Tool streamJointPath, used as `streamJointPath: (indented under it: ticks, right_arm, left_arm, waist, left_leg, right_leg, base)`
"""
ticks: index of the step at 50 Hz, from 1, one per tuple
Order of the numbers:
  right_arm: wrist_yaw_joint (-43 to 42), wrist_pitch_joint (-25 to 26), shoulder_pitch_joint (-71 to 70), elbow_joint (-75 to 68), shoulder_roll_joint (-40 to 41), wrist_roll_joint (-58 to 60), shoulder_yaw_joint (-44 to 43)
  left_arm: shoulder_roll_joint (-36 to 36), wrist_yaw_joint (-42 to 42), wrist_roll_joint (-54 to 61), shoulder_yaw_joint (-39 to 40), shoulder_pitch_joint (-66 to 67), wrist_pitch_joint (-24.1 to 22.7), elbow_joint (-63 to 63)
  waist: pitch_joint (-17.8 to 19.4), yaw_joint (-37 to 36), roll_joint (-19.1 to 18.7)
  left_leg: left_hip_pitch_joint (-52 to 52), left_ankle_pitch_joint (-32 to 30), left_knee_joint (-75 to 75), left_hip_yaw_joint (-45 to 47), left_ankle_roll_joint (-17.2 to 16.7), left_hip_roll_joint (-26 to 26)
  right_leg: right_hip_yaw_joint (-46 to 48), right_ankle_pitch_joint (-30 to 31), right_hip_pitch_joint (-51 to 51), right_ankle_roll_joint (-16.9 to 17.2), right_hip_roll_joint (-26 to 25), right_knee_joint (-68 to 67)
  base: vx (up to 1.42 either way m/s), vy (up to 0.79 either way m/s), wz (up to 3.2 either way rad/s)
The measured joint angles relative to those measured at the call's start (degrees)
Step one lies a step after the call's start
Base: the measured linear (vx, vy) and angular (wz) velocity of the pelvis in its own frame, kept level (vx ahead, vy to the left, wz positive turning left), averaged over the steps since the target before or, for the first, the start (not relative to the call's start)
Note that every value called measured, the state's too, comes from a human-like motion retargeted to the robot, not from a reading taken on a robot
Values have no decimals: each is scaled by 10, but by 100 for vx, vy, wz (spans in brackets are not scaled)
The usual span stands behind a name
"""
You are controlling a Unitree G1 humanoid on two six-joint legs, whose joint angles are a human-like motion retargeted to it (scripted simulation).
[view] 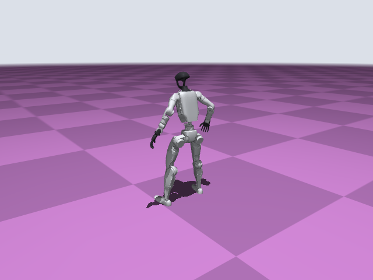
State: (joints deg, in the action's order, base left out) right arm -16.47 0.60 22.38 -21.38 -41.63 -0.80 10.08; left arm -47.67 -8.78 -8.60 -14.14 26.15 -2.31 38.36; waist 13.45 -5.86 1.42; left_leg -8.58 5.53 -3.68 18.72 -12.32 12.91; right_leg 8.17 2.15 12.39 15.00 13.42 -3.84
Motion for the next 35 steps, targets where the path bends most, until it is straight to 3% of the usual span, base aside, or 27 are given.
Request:
streamJointPath:
  ticks: [5,7,8,10,12,15,18,22,25,29,35]
  right_arm:
    - [35,-10,15,33,-18,5,-20]
    - [9,-12,-9,27,-6,-9,-23]
    - [-10,-7,-41,2,5,-14,-17]
    - [-65,17,-150,-105,49,-15,10]
    - [-116,50,-291,-283,125,-26,40]
    - [-141,63,-427,-420,219,-110,65]
    - [-97,23,-532,-371,250,-146,139]
    - [-40,19,-750,-316,241,-6,238]
    - [-60,31,-900,-274,228,64,268]
    - [-104,33,-1027,-192,192,54,255]
    - [-160,29,-1096,-42,129,91,217]
  left_arm:
    - [-20,17,62,62,55,-9,8]
    - [15,-18,84,91,49,1,57]
    - [47,-48,80,101,24,15,107]
    - [119,-127,85,110,-78,46,238]
    - [183,-180,104,75,-217,53,334]
    - [253,-214,85,-55,-405,50,323]
    - [284,-181,47,-173,-601,45,251]
    - [309,-174,75,-204,-849,32,198]
    - [301,-190,124,-209,-981,21,135]
    - [276,-232,158,-237,-1097,3,32]
    - [221,-257,127,-204,-1124,-12,-166]
  waist:
    - [12,-24,-2]
    - [30,-20,4]
    - [52,-10,6]
    - [119,11,-9]
    - [162,29,-19]
    - [163,37,-26]
    - [126,21,-21]
    - [75,29,-12]
    - [40,45,-14]
    - [3,42,-20]
    - [-38,27,-27]
  left_leg:
    - [-24,123,-29,-30,-8,28]
    - [-24,116,-90,-59,25,9]
    - [-36,104,-158,-85,59,-1]
    - [-97,108,-393,-156,97,14]
    - [-133,145,-562,-205,84,27]
    - [-109,214,-646,-231,113,31]
    - [-77,240,-653,-230,105,31]
    - [-44,231,-597,-225,91,29]
    - [-24,186,-521,-220,79,26]
    - [2,128,-396,-203,66,20]
    - [36,46,-225,-176,56,8]
  right_leg:
    - [-11,-134,41,0,12,-36]
    - [-8,-112,39,-7,51,-79]
    - [-29,-90,40,-28,71,-122]
    - [-92,-102,96,-89,70,-346]
    - [-118,-148,139,-84,73,-540]
    - [-111,-241,104,-121,90,-632]
    - [-108,-280,73,-121,97,-647]
    - [-95,-279,39,-109,91,-598]
    - [-79,-227,13,-92,82,-521]
    - [-52,-161,-19,-65,78,-396]
    - [-19,-59,-53,-41,75,-222]
  base:
    - [93,-3,-26]
    - [89,23,-21]
    - [78,25,-6]
    - [67,15,1]
    - [61,4,25]
    - [52,0,37]
    - [40,-1,4]
    - [27,0,0]
    - [21,0,12]
    - [17,0,11]
    - [12,2,-1]
